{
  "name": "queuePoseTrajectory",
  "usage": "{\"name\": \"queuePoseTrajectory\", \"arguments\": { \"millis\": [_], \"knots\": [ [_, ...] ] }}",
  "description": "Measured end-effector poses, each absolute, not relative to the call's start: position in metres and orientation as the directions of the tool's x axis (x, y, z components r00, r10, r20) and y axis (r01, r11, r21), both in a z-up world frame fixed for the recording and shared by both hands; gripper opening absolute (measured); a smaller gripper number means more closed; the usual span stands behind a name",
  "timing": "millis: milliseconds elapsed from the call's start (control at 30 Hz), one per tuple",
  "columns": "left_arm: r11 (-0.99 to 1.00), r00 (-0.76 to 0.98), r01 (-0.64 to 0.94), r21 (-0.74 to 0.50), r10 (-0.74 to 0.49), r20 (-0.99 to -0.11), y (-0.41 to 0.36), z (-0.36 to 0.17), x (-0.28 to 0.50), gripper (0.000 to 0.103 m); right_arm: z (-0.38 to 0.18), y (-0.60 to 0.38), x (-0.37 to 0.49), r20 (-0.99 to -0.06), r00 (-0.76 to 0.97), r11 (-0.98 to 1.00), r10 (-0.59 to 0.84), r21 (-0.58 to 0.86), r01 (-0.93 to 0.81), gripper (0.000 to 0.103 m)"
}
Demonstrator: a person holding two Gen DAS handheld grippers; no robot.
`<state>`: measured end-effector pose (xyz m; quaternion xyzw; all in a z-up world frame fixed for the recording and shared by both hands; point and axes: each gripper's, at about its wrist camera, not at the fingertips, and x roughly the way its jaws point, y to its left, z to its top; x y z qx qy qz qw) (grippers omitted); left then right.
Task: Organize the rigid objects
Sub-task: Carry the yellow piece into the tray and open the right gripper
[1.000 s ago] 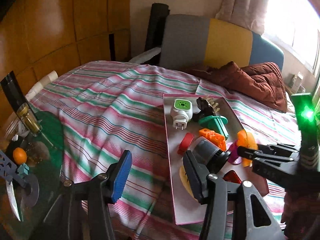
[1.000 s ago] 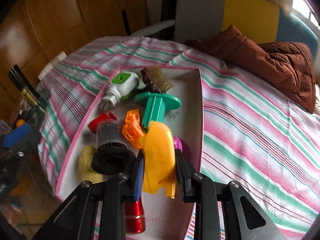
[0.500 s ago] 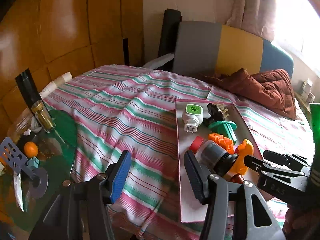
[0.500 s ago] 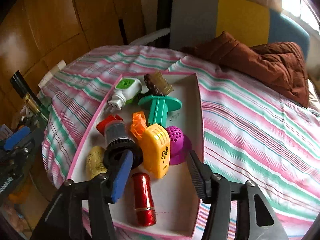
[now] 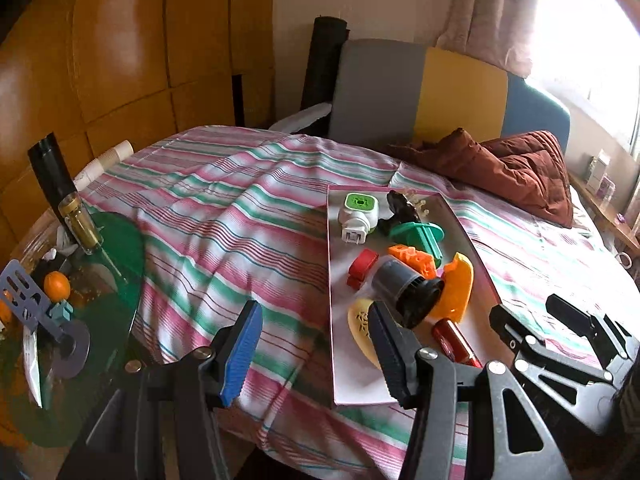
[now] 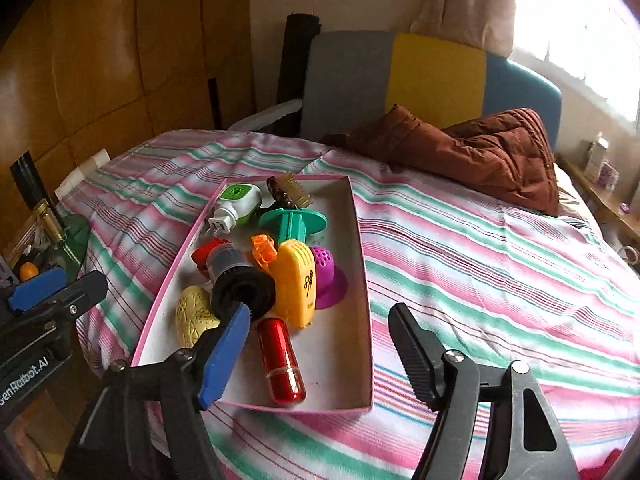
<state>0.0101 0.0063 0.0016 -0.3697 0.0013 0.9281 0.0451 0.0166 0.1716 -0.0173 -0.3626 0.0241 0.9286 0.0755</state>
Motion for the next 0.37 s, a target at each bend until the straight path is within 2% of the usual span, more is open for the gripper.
{"name": "queuePoseTrajectory", "arguments": {
  "millis": [100, 200, 367],
  "knots": [
    [-0.997, -0.750, -0.073, -0.009, 0.061, -0.659, 0.006, 0.005, 0.016, 0.055, -0.019, 0.169, 0.021, -0.678, -0.725, -0.987, 0.121, -0.007, -0.158, 0.073],
    [-0.998, -0.776, -0.061, -0.001, 0.048, -0.628, 0.003, 0.010, 0.019, 0.048, -0.019, 0.168, 0.024, -0.678, -0.725, -0.987, 0.120, -0.006, -0.159, 0.073],
    [-0.998, -0.774, -0.064, -0.026, 0.066, -0.629, -0.001, 0.014, 0.018, 0.047, -0.019, 0.163, 0.024, -0.674, -0.729, -0.988, 0.120, -0.007, -0.156, 0.073]
  ]
}}
